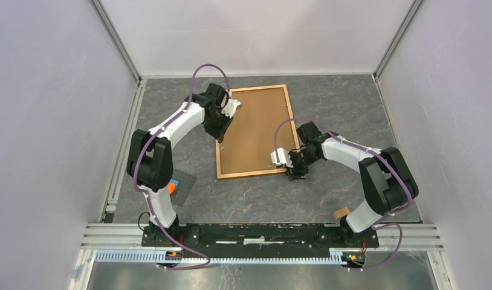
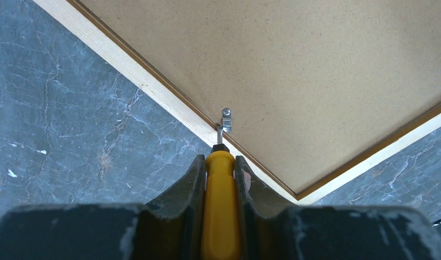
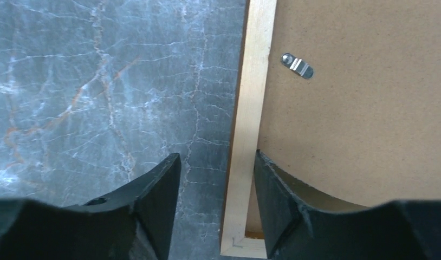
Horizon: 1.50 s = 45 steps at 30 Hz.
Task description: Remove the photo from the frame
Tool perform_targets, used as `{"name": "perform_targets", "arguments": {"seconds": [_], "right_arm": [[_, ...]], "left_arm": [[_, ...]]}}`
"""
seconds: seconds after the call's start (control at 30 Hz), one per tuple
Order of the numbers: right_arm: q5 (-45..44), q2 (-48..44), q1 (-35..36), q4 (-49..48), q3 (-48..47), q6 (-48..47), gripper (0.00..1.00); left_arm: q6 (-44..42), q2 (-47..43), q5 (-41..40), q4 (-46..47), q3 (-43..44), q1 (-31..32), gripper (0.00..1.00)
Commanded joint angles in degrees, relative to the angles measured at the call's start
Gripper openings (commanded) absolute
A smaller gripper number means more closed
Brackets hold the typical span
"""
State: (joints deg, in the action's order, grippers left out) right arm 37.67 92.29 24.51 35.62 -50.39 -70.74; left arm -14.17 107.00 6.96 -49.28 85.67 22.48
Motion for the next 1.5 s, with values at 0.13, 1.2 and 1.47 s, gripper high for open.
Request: {"name": "perform_targets", "arguments": {"seconds": [0.13, 1.2, 1.47], "right_arm": [[-10.7, 0.6, 4.7, -13.1, 5.1, 10.3, 0.4], [-18.8, 6.5, 7.0, -19.3, 4.5, 29.0, 0.0], [-19.0, 7.9, 7.0, -17.2, 2.7, 27.9, 0.0]], "left_arm": [[11.7, -3.9, -1.2, 4.0, -3.3, -0.6, 0.02], [-10.7, -28.2, 10.9, 14.9, -17.4, 4.9, 0.02], [-9.9, -18.7, 4.3, 10.2, -10.0, 8.2, 0.02]]}}
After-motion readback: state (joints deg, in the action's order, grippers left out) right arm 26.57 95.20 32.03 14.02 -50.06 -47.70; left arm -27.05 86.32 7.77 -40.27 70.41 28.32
